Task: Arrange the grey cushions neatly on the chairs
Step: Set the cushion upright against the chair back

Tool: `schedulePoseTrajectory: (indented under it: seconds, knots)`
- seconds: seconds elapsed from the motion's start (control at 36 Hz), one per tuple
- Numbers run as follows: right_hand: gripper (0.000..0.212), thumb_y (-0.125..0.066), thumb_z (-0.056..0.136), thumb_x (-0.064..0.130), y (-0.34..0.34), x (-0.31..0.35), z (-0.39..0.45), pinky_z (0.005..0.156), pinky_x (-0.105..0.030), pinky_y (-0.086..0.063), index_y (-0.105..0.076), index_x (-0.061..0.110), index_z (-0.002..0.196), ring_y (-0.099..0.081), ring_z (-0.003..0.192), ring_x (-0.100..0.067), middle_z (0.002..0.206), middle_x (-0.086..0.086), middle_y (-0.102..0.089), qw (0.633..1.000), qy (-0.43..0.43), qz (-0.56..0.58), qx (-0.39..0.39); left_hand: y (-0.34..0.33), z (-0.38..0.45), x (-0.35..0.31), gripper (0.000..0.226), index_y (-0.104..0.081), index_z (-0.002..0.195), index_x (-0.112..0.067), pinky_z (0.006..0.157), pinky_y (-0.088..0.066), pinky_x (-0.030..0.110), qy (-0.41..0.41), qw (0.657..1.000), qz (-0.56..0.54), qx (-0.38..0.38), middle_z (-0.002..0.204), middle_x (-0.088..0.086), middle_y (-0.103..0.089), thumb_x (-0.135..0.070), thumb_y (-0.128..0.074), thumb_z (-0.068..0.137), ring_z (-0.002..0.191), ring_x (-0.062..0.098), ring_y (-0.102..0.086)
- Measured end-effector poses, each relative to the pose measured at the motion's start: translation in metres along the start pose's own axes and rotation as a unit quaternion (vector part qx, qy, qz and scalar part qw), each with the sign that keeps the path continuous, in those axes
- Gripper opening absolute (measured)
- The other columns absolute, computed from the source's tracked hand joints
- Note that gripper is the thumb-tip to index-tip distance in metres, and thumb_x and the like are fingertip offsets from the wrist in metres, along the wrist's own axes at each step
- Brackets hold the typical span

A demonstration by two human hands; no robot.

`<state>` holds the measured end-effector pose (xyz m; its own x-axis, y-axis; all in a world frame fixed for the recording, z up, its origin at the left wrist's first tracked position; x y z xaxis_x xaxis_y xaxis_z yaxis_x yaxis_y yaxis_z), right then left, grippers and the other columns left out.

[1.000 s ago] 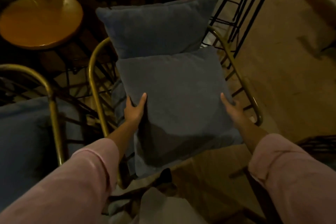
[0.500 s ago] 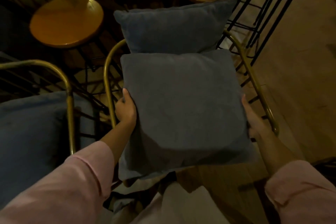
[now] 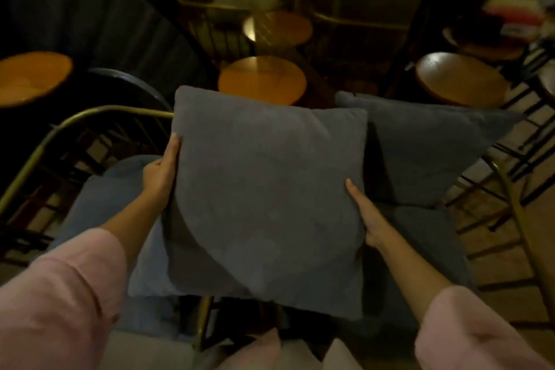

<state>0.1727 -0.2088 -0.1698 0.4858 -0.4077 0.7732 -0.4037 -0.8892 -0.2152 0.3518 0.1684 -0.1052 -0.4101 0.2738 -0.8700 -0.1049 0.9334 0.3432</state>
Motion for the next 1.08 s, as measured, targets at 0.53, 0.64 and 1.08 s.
schedulePoseTrajectory:
  seconds: [0.53, 0.64, 1.08]
  knots:
    - [0.126, -0.086, 0.037, 0.074, -0.37, 0.086, 0.147, 0.095, -0.043, -0.056, -0.048, 0.021, 0.144, -0.066, 0.115, -0.021, 0.133, 0.001, -0.065, 0.991, 0.128, 0.038, -0.005, 0.235, 0.276, -0.063, 0.117, -0.048, 0.142, -0.024, 0.104, -0.046, 0.049, -0.029, 0.996, -0.078, -0.031, 0.137, 0.004, -0.058, -0.1, -0.039, 0.054, 0.121, 0.028, -0.057]
    - [0.129, -0.085, 0.039, 0.074, -0.407, 0.105, 0.176, 0.097, -0.041, -0.054, -0.04, 0.025, 0.15, -0.063, 0.117, -0.018, 0.136, 0.004, -0.061, 0.986, 0.165, 0.021, -0.016, 0.244, 0.328, -0.072, 0.116, -0.049, 0.141, -0.028, 0.106, -0.045, 0.051, -0.047, 0.995, -0.089, -0.025, 0.136, 0.001, -0.059, -0.101, -0.038, 0.052, 0.121, 0.026, -0.057]
    - [0.118, -0.077, 0.046, 0.073, -0.434, 0.032, 0.24, 0.105, -0.044, -0.048, -0.043, 0.024, 0.147, -0.062, 0.11, -0.014, 0.127, 0.007, -0.062, 0.997, 0.053, 0.047, -0.038, 0.194, 0.395, 0.021, 0.111, -0.017, 0.151, -0.025, 0.113, -0.039, 0.048, 0.043, 0.981, -0.183, 0.057, 0.15, -0.001, -0.04, -0.072, -0.071, 0.066, 0.135, 0.025, -0.045]
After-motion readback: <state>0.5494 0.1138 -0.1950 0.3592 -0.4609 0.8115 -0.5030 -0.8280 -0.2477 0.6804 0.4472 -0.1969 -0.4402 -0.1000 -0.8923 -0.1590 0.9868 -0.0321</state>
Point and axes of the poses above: each hand's wrist, its own z-axis towards the middle knuckle, its own y-axis out of the back of the hand, x = y × z, the point moved 6 cm from there along z, towards the middle knuckle
